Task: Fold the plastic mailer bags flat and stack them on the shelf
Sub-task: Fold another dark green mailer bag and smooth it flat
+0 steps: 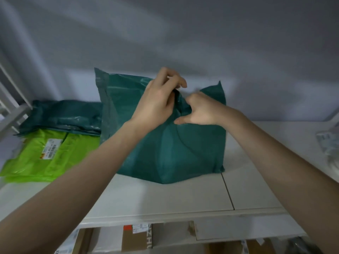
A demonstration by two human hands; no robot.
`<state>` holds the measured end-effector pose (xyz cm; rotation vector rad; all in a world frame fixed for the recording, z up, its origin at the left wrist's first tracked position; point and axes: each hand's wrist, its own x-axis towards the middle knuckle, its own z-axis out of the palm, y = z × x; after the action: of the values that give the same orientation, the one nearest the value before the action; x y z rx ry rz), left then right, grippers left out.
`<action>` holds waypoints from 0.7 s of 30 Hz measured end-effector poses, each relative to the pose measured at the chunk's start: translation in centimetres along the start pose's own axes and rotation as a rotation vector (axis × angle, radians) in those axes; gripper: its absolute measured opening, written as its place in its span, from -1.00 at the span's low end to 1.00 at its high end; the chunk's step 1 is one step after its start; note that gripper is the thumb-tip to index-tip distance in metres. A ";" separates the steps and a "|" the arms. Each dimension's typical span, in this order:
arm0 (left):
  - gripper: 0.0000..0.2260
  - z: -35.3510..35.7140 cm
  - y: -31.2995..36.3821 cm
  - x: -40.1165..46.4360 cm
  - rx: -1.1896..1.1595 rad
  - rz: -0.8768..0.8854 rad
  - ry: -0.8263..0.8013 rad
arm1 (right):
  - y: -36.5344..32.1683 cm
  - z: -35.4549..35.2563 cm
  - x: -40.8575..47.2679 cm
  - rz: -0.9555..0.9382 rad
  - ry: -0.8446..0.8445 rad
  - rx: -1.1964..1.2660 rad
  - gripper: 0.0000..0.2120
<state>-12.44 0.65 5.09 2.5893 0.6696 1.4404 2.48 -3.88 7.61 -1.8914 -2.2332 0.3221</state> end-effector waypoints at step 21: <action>-0.38 4.6 -4.5 -15.9 0.316 -0.604 -0.689 | 9.0 17.1 -3.7 0.712 -0.054 0.819 -0.19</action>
<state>-17.35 -1.52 -11.22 2.4851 1.4457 0.2581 6.62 -6.72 -11.38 -2.0454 -1.0466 1.1740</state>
